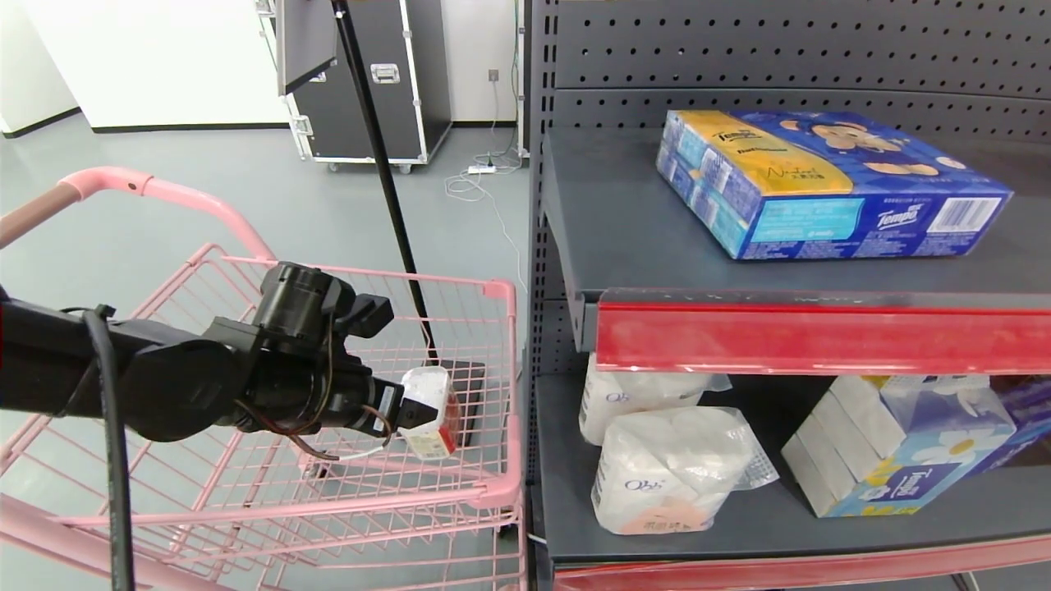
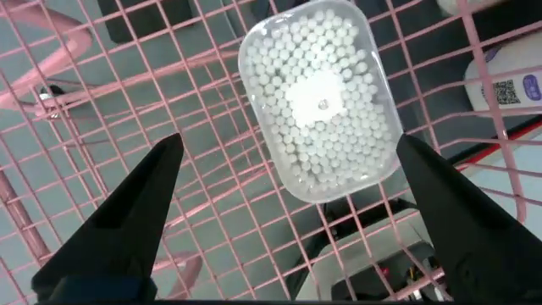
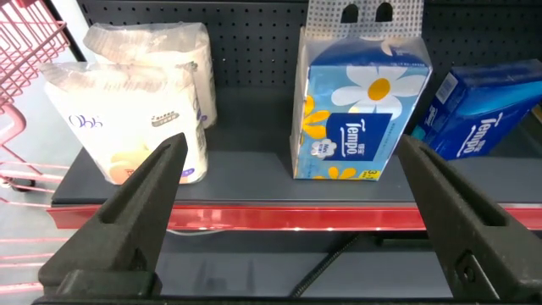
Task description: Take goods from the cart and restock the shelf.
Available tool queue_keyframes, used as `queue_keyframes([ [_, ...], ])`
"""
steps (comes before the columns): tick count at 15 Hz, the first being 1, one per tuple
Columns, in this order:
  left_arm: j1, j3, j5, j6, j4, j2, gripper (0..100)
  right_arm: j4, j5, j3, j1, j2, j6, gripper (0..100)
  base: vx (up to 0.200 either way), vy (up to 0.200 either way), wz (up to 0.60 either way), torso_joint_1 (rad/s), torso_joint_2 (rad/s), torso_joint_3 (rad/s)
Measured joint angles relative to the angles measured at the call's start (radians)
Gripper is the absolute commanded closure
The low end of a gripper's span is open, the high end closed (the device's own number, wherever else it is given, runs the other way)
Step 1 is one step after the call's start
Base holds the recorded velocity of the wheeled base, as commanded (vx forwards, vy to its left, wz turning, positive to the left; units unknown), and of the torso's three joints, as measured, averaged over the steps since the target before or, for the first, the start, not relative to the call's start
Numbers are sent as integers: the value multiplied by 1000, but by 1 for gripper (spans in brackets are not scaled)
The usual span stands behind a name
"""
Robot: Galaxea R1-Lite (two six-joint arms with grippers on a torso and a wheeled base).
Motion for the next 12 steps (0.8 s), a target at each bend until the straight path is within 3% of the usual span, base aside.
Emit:
queue_keyframes([
  [6, -41, -52, 4, -1, 1, 53, 0, 0, 0, 0, 0, 0, 0, 0, 0, 0, 0, 0, 0, 0],
  [12, -29, -58, 6, -1, 1, 60, 0, 0, 0, 0, 0, 0, 0, 0, 0, 0, 0, 0, 0, 0],
])
